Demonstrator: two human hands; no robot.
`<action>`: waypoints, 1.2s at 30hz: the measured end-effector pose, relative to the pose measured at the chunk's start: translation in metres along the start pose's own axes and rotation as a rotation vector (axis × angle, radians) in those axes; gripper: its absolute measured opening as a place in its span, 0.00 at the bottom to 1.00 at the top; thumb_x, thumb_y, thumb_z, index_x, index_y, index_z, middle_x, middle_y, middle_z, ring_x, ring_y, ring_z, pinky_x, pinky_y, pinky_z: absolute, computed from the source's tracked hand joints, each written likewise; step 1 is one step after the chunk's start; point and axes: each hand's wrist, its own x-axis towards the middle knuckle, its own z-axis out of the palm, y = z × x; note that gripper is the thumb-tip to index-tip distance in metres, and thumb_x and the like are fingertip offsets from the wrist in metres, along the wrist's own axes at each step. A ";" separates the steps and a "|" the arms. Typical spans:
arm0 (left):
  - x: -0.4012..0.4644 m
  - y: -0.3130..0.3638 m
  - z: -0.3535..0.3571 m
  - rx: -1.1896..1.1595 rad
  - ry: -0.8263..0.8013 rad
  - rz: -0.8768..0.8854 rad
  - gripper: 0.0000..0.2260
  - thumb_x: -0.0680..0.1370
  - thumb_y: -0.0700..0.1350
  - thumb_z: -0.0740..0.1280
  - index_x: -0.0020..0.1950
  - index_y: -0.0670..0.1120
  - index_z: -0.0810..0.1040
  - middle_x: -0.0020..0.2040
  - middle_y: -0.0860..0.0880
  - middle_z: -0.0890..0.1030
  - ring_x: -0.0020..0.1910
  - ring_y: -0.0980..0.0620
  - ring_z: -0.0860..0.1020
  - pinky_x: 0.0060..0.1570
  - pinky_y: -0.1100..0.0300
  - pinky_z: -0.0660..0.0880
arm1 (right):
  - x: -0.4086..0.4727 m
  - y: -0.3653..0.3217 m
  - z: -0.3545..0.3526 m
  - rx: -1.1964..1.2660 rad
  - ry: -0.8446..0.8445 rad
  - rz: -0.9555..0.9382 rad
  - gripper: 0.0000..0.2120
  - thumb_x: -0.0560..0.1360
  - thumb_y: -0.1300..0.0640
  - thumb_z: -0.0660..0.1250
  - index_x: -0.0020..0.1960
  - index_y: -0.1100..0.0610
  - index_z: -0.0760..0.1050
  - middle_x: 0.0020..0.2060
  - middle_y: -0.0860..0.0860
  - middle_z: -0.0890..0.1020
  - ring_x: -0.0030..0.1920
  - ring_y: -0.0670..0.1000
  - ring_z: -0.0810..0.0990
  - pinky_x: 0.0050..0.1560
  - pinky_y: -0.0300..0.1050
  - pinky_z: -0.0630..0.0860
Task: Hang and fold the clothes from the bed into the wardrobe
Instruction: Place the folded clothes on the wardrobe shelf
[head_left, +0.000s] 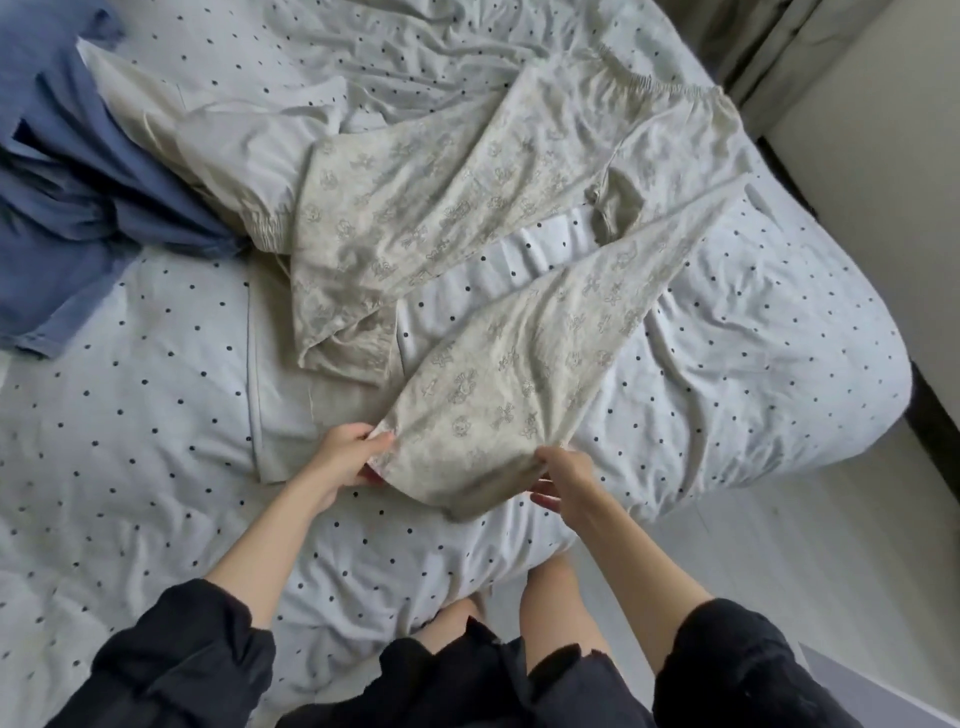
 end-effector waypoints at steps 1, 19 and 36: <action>-0.003 -0.005 0.004 0.053 -0.052 -0.026 0.10 0.77 0.45 0.68 0.52 0.39 0.78 0.49 0.44 0.81 0.50 0.46 0.79 0.49 0.54 0.75 | -0.004 0.007 -0.009 -0.062 0.041 -0.007 0.06 0.76 0.65 0.57 0.40 0.62 0.68 0.34 0.56 0.74 0.33 0.53 0.74 0.36 0.44 0.73; -0.019 -0.054 0.062 0.604 -0.439 0.013 0.05 0.77 0.41 0.66 0.41 0.46 0.78 0.37 0.50 0.78 0.35 0.56 0.74 0.32 0.67 0.69 | -0.001 0.075 -0.080 -0.384 0.296 0.116 0.14 0.76 0.62 0.54 0.60 0.60 0.68 0.48 0.57 0.71 0.32 0.51 0.65 0.27 0.43 0.64; 0.064 0.054 -0.039 -0.897 0.315 -0.130 0.10 0.78 0.37 0.64 0.60 0.40 0.74 0.55 0.46 0.77 0.56 0.51 0.76 0.61 0.57 0.71 | -0.006 -0.062 0.059 -0.452 0.056 -0.714 0.14 0.80 0.57 0.55 0.64 0.59 0.69 0.56 0.53 0.77 0.52 0.54 0.78 0.53 0.48 0.74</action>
